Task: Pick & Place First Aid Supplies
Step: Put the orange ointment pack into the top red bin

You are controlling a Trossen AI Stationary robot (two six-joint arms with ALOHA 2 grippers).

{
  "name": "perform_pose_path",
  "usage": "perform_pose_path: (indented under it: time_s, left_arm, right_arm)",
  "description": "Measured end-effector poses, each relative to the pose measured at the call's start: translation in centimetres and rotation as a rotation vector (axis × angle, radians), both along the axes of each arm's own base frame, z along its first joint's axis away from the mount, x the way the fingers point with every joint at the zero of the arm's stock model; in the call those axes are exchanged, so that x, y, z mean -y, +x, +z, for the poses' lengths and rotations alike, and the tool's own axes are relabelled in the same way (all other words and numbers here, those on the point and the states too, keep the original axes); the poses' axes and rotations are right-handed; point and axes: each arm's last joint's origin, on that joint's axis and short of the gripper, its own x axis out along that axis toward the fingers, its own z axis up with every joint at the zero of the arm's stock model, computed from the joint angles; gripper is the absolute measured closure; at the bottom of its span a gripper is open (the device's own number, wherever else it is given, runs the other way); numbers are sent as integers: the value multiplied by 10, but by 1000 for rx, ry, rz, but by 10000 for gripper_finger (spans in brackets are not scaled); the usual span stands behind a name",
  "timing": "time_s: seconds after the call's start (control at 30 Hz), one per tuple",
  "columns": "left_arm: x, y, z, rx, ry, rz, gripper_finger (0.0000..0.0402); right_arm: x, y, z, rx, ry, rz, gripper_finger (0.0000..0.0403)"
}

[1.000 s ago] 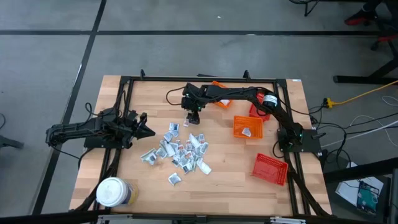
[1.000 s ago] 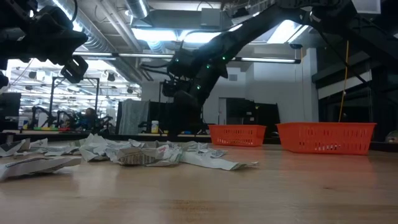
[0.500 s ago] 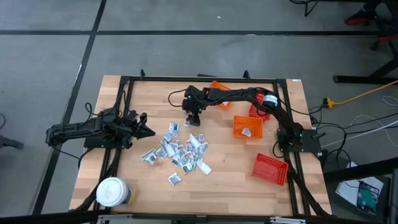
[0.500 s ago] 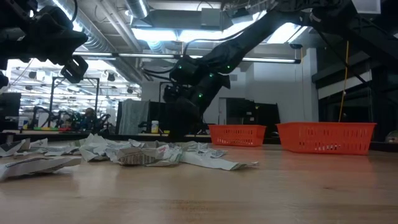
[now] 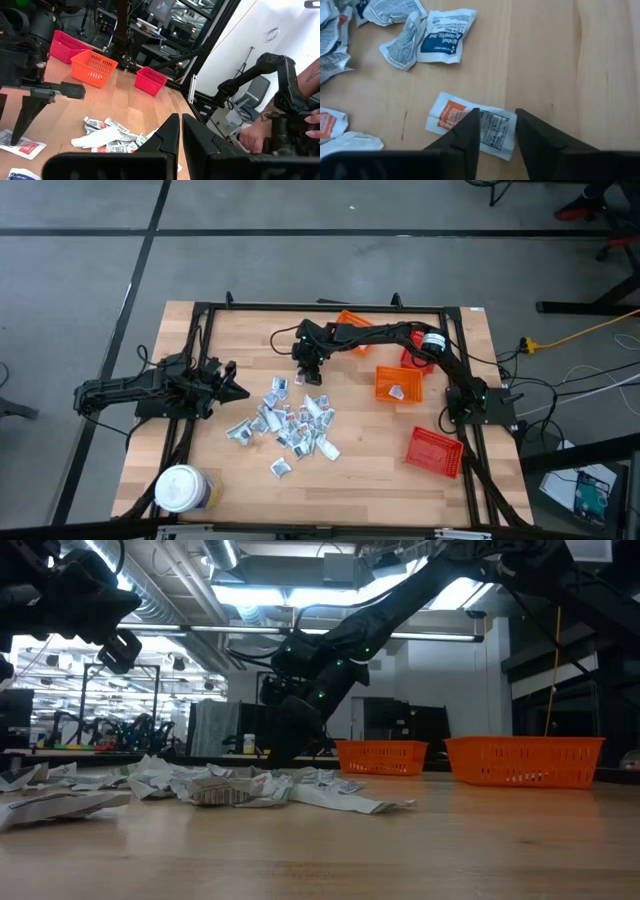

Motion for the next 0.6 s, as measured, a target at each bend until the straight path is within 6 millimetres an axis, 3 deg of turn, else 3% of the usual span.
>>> perform_pose_path:
  time_s: [0.33,0.6]
  left_arm:
    - [0,0,0,0,0,0,386]
    - [0,0,0,0,0,1,386]
  right_arm:
    - [0,-1,0,-14,25,-29,393]
    - [-4,-1,2,-26,103,-61,396]
